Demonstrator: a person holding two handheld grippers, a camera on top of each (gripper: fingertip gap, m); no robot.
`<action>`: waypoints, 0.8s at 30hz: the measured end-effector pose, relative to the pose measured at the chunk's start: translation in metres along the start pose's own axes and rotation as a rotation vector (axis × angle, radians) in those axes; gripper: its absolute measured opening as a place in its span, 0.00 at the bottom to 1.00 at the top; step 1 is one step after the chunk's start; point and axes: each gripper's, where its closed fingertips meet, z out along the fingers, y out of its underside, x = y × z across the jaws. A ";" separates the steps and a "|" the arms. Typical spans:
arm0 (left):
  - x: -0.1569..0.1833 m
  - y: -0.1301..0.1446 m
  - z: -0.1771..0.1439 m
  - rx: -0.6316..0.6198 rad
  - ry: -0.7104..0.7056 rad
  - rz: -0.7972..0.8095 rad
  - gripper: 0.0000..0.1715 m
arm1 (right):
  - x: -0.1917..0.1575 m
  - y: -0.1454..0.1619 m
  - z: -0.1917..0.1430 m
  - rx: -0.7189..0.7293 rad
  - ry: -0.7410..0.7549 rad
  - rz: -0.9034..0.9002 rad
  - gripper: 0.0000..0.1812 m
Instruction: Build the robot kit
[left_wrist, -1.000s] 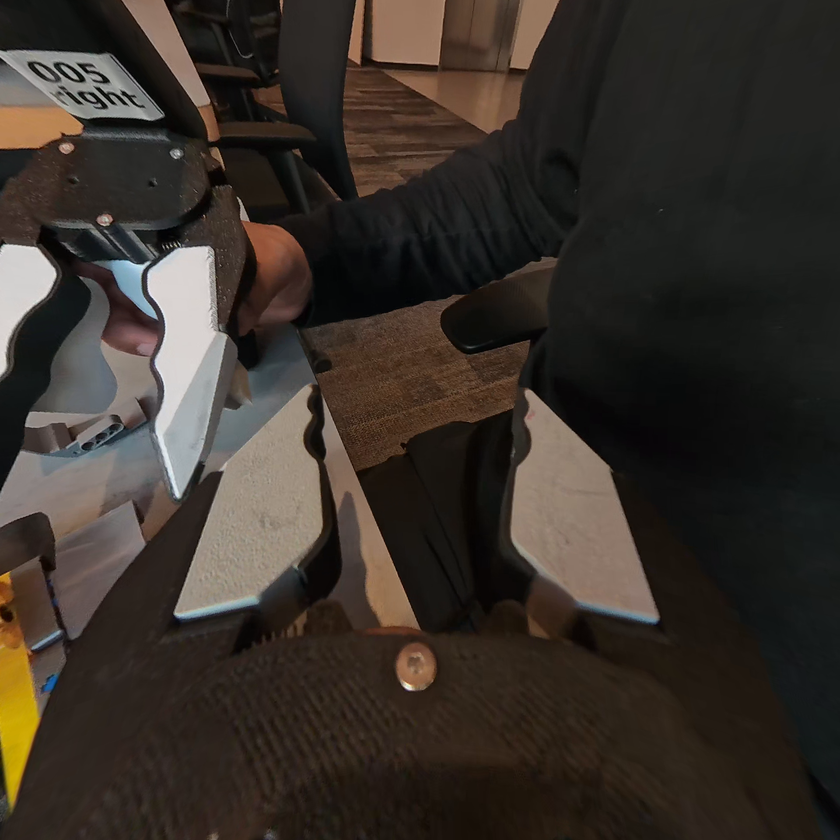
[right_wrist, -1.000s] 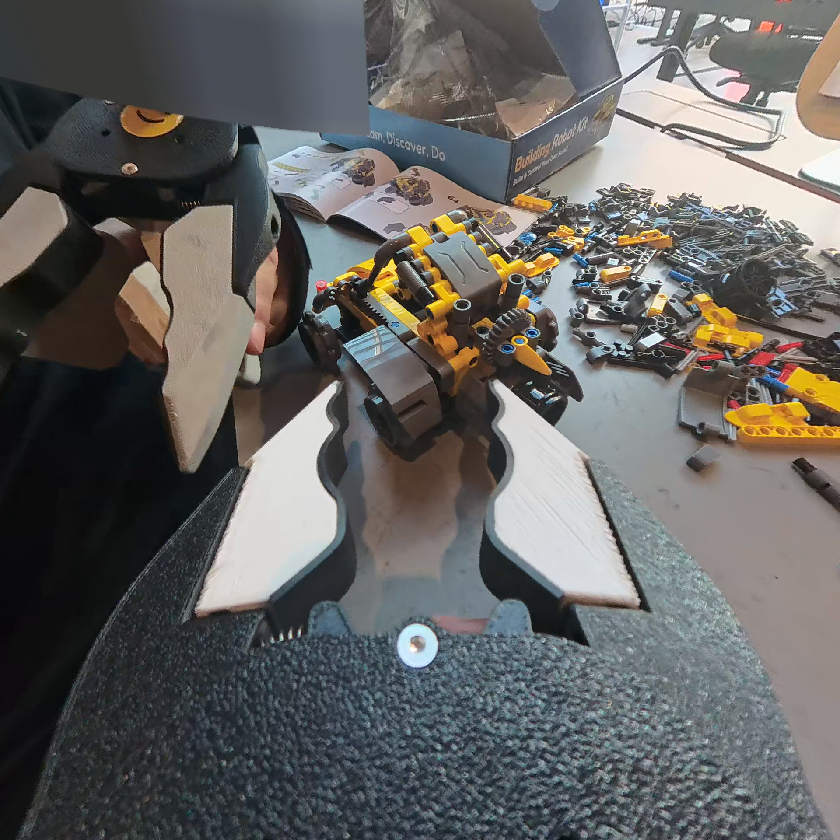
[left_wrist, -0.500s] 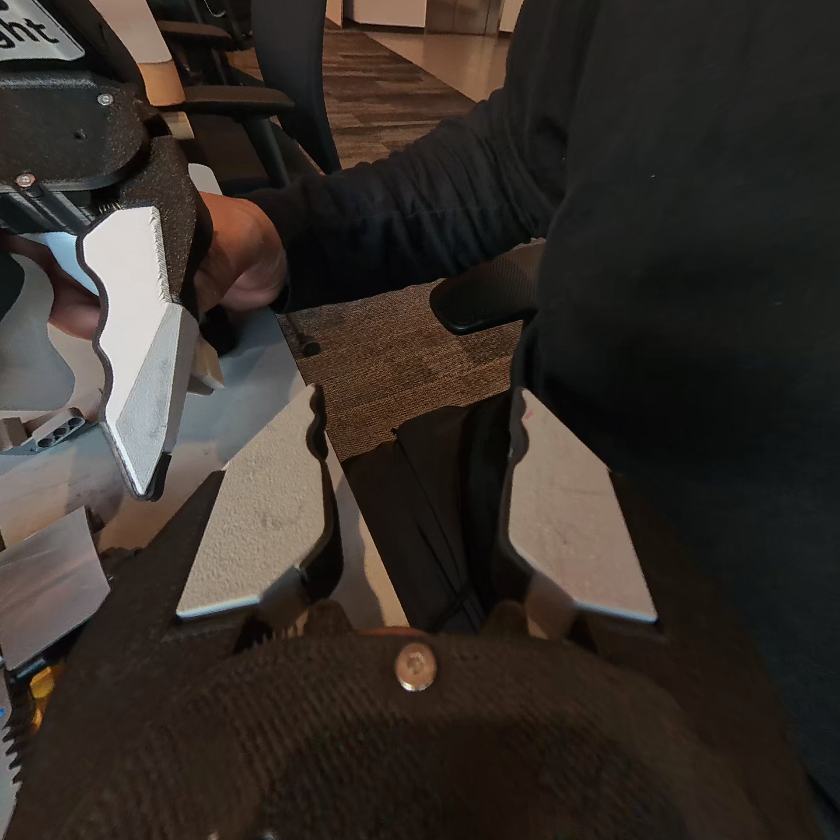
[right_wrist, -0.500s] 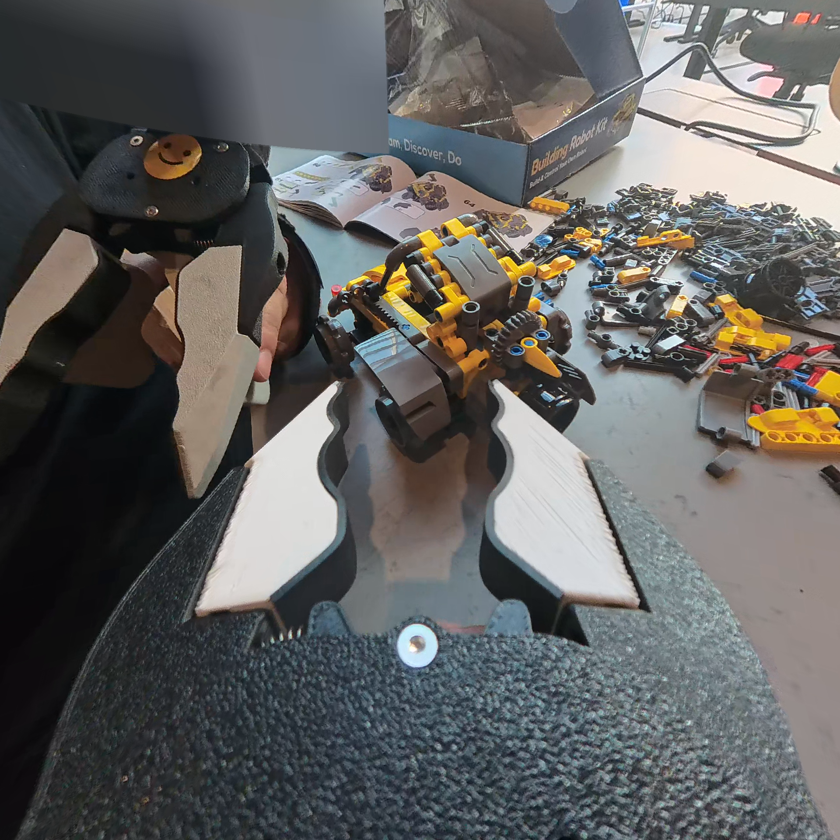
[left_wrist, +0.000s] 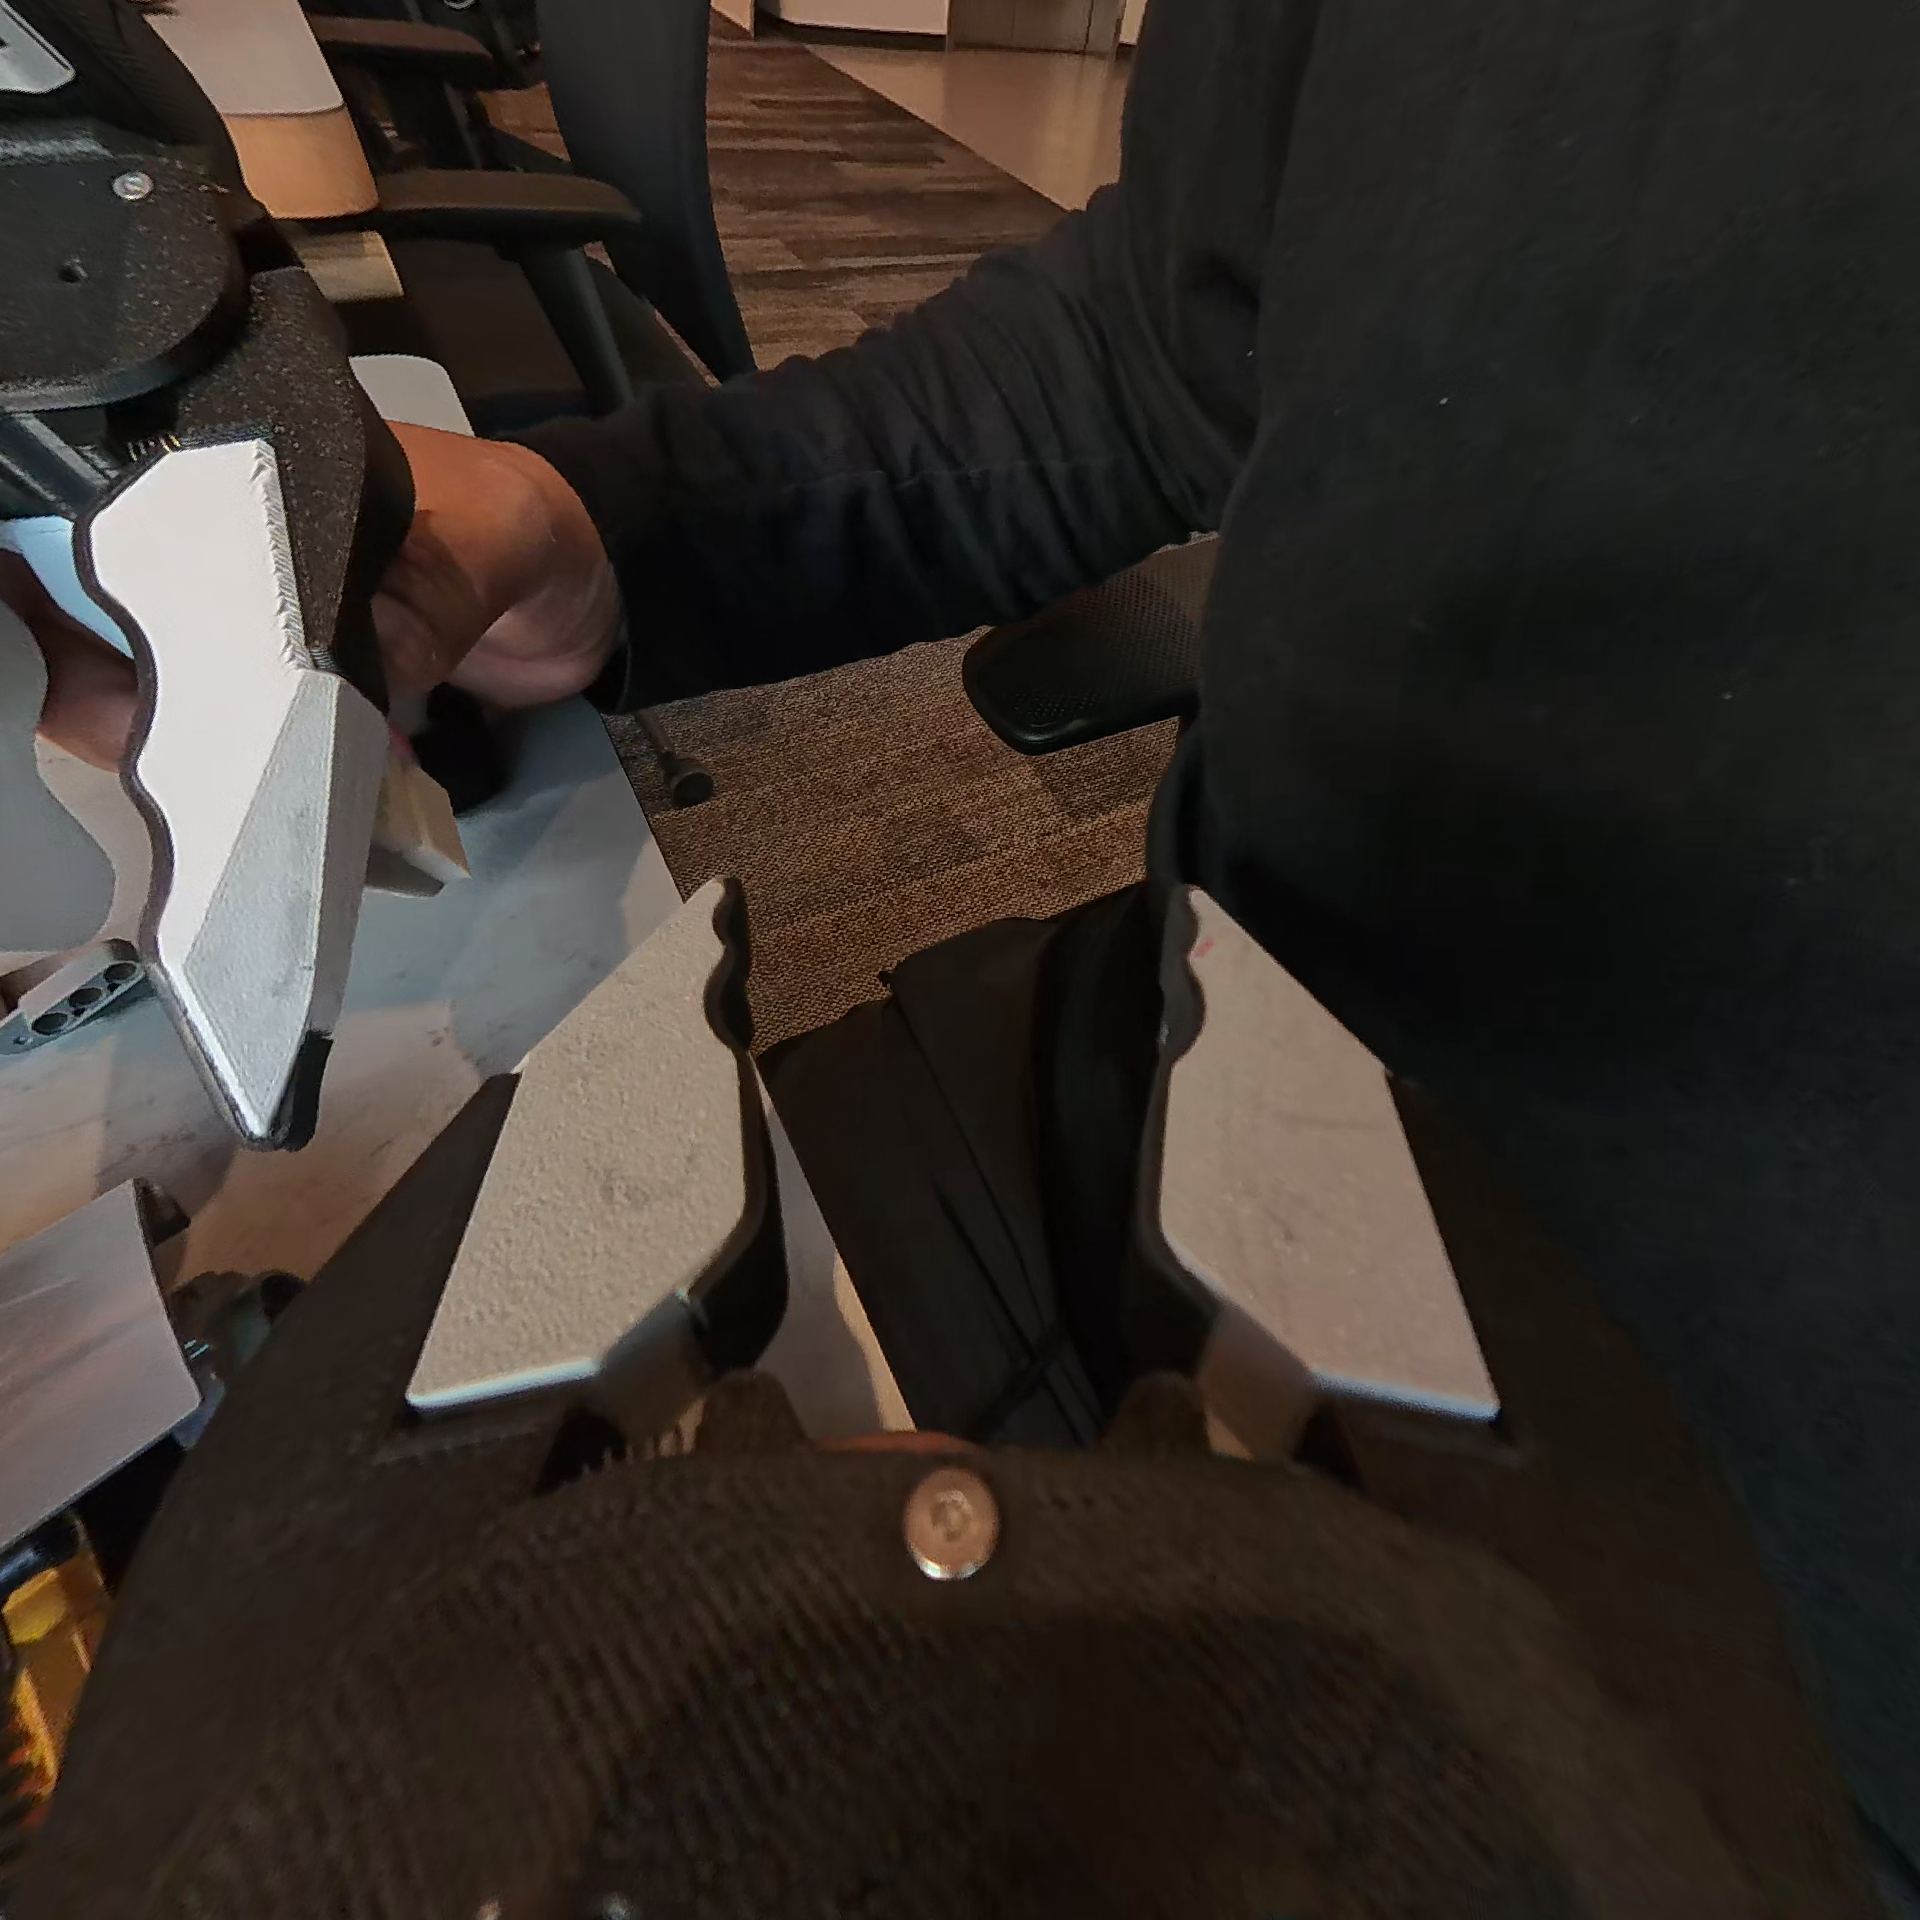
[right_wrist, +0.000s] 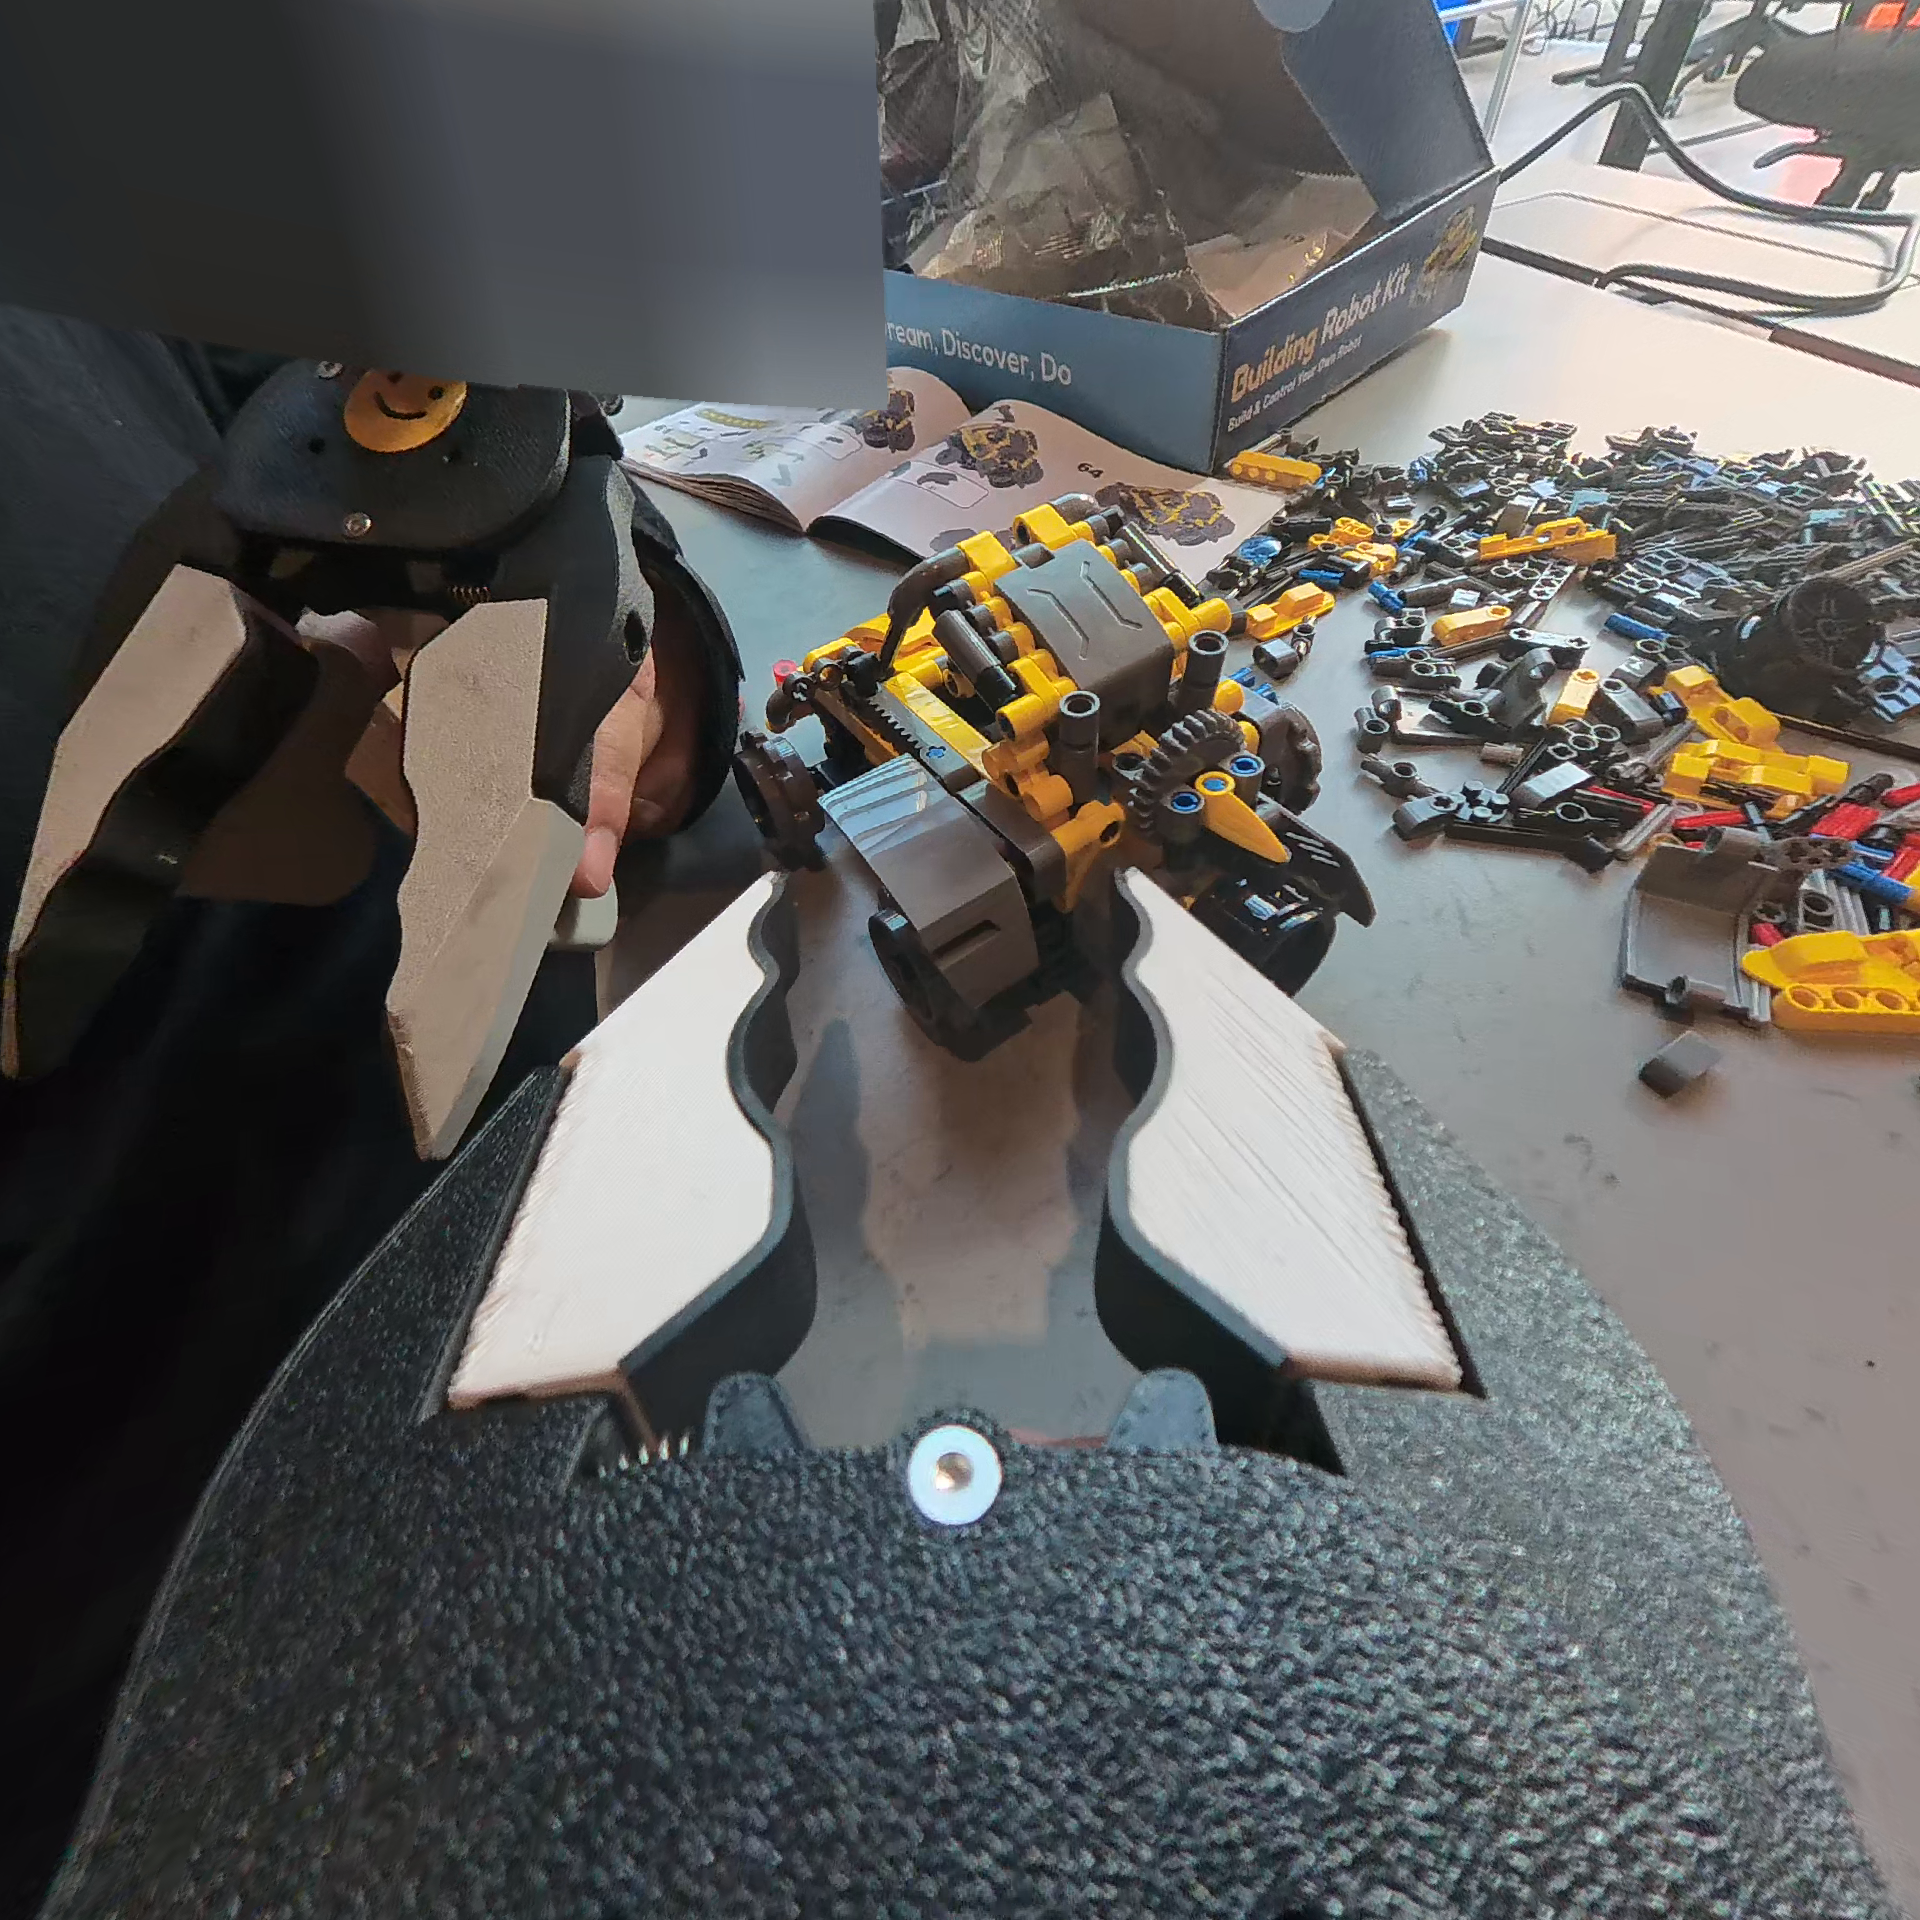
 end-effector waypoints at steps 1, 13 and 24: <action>0.000 0.000 0.000 -0.001 0.001 0.000 0.45 | 0.000 0.000 0.000 -0.004 -0.001 -0.001 0.31; -0.002 0.007 0.005 -0.035 -0.013 -0.026 0.42 | -0.005 0.001 0.001 -0.007 -0.021 -0.026 0.27; -0.011 0.021 0.005 -0.098 -0.027 -0.241 0.42 | -0.008 0.003 0.006 -0.032 -0.066 -0.018 0.26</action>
